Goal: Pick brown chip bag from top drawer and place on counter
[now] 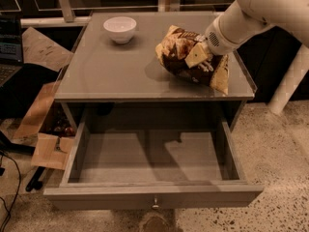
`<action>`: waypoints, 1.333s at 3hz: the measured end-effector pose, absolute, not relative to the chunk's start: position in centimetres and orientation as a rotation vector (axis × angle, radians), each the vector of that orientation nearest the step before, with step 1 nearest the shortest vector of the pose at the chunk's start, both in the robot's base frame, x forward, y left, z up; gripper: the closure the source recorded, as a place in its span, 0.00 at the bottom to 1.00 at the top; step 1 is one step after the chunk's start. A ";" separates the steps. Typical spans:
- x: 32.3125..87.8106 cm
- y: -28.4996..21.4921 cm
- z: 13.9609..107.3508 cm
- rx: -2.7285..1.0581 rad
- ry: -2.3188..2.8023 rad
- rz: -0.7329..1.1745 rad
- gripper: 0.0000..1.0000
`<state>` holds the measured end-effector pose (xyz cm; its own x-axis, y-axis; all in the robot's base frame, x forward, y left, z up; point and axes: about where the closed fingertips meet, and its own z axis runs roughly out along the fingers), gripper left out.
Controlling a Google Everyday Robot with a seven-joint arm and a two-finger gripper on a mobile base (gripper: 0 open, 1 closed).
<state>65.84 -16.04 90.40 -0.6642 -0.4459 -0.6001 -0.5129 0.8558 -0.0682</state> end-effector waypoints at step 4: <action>65.8 -16.0 90.4 -0.694 2.400 0.141 0.00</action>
Offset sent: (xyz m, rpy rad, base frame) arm 0.0000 0.0000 0.0000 0.0000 0.0000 0.0000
